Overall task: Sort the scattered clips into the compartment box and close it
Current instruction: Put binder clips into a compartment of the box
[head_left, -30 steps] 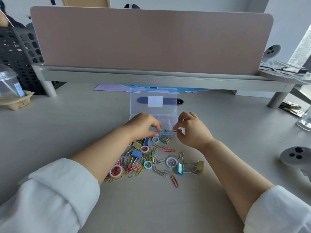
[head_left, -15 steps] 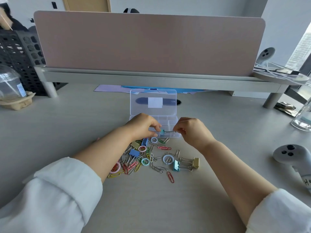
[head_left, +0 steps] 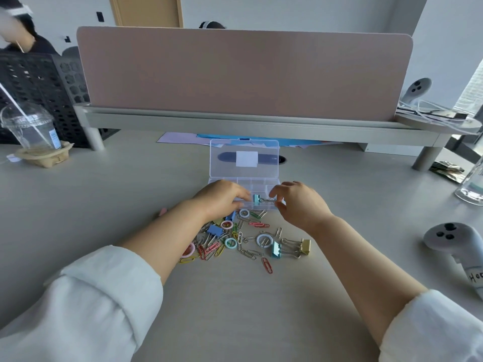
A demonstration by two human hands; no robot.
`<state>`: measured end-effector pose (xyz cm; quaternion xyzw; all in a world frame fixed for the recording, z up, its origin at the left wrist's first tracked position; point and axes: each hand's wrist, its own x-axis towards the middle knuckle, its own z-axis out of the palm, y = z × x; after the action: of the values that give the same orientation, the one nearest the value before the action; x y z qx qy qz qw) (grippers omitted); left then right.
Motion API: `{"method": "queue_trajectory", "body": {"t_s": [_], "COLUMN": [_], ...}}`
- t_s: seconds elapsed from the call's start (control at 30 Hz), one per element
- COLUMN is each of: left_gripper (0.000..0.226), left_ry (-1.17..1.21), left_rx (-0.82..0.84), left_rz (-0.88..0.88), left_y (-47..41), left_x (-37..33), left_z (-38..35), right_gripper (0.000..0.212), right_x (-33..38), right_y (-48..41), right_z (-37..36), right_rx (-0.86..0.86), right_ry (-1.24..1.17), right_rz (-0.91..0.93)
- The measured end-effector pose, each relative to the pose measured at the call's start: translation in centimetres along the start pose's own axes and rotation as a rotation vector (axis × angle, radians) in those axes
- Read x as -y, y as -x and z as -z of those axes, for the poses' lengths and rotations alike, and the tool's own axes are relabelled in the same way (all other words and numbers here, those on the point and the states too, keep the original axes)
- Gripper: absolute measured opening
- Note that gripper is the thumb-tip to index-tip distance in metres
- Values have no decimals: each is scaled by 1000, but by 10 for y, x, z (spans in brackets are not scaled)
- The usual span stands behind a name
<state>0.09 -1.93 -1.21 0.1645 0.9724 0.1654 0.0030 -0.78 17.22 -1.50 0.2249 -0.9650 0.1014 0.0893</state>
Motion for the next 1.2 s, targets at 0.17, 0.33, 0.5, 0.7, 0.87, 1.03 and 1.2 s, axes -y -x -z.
{"method": "queue_trajectory", "body": {"t_s": [0.17, 0.33, 0.5, 0.7, 0.87, 1.03, 1.2], "left_gripper": [18, 13, 19, 25, 26, 16, 18], "left_ry": [-102, -84, -67, -113, -129, -32, 130], "left_rx": [-86, 69, 117, 109, 139, 123, -43], "left_rz": [47, 148, 123, 131, 152, 172, 168], "left_y": [24, 48, 61, 67, 68, 70, 68], "left_x": [1, 8, 5, 9, 13, 15, 19], "left_z": [17, 31, 21, 17, 15, 15, 28], "right_gripper": [19, 25, 56, 44, 25, 28, 35], "right_x": [7, 25, 57, 67, 61, 59, 57], "right_y": [13, 15, 6, 0, 0, 2, 1], "right_z": [9, 4, -16, -25, -22, -20, -13], "right_rx": [23, 107, 215, 206, 191, 146, 109], "right_ry": [-105, -168, -109, -1, -24, -111, -197], "right_rz": [42, 127, 232, 168, 91, 72, 40]}}
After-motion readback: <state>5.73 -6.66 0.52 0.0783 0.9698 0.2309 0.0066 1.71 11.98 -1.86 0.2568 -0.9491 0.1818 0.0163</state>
